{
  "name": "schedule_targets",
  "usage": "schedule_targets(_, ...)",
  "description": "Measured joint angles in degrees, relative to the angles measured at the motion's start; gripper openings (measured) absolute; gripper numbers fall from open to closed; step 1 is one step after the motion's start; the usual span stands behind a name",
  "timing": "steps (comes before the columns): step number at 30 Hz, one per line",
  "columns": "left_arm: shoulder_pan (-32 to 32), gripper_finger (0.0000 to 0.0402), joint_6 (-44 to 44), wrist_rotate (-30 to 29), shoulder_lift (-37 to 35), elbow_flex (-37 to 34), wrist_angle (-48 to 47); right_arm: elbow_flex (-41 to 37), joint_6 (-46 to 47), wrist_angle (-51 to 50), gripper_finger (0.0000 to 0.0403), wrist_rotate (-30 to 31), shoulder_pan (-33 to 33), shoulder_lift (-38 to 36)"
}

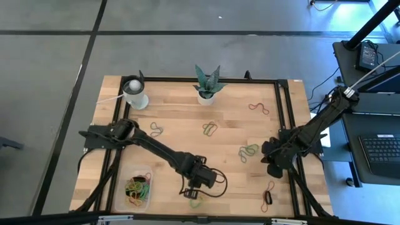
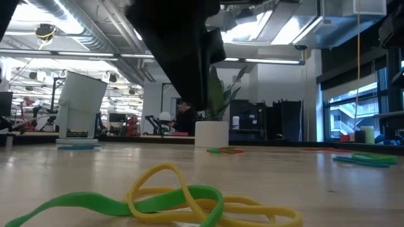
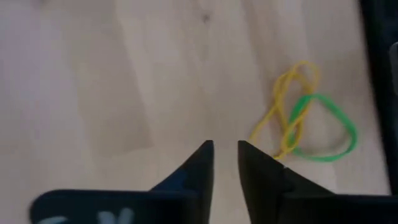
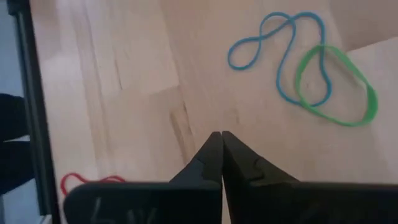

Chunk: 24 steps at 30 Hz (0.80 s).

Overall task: Pick and place rubber bands into bin
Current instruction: Put the green rubber band into the transparent bin

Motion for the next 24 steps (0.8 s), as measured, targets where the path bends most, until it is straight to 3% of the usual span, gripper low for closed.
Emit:
schedule_targets(5,-2.5,0.0118,-0.8,-0.1,0.3,0.0,2.3,0.0,-1.8,-0.5,0.0000,0.0,-0.1,-0.2)
schedule_targets(9,-4.3,0.0141,-1.9,-4.0,0.3,-0.2,2.8,0.0,-2.8,-0.5,0.0000,0.1,-0.2,-0.2)
schedule_targets(24,-10.3,0.0144,-14.7,-2.8,0.3,-2.0,4.3,0.0,-2.6,-0.7,0.0000,0.6,-0.3,-0.2)
